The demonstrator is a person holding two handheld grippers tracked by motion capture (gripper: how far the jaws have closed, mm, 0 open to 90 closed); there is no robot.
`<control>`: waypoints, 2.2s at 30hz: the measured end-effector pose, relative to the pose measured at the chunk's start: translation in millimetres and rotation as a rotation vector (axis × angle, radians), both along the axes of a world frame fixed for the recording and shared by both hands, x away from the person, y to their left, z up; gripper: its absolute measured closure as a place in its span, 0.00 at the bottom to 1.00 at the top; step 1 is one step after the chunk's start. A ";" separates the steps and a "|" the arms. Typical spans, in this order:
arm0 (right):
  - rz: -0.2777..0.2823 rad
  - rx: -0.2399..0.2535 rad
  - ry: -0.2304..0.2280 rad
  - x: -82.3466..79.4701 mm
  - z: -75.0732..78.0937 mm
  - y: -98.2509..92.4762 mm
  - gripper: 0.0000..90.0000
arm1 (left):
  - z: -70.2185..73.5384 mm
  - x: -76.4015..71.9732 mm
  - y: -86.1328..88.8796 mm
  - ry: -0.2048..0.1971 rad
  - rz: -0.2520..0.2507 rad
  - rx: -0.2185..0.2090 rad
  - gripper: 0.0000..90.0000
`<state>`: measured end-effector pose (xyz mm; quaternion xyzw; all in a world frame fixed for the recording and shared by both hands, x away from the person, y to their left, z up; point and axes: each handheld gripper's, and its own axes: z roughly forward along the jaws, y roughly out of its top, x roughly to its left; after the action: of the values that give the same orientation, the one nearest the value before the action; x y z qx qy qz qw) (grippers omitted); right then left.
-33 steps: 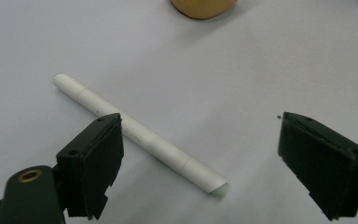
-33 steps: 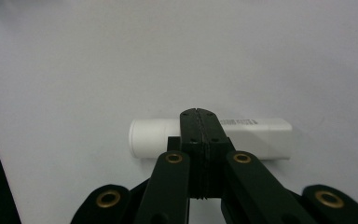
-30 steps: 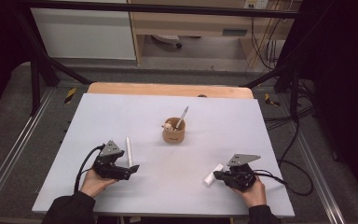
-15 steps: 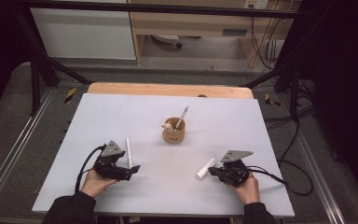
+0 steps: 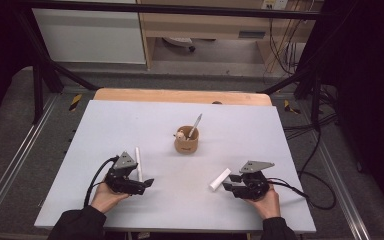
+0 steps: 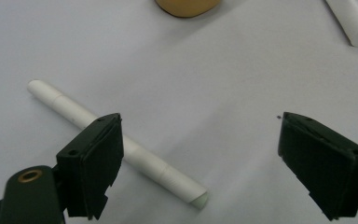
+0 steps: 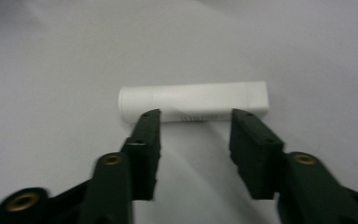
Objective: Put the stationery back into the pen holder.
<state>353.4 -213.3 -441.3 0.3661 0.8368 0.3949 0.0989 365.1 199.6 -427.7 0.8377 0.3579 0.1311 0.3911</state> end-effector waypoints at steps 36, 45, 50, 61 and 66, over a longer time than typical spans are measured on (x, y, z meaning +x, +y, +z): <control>-0.114 -0.022 0.026 5.2 -4.0 -35.0 0.01 | 13.1 2.0 -118.4 0.017 -0.128 0.046 0.09; -0.112 -0.023 0.019 4.8 -4.0 -35.2 0.01 | 11.0 4.2 -156.8 0.047 -0.166 0.056 0.13; -0.119 -0.023 0.024 4.4 -3.6 -35.6 0.01 | 7.4 3.8 -174.1 0.068 -0.189 0.050 0.21; -0.115 -0.021 0.018 4.3 -3.0 -36.4 0.01 | -2.5 1.4 -199.2 0.116 -0.196 0.051 0.49; -0.118 -0.016 0.014 4.1 -3.0 -36.3 0.01 | -6.0 -0.9 -204.7 0.127 -0.202 0.051 0.59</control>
<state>357.6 -249.6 -444.3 0.4169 0.8176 0.3789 0.1189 364.2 -5.1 -433.7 0.8857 0.2923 0.0470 0.3575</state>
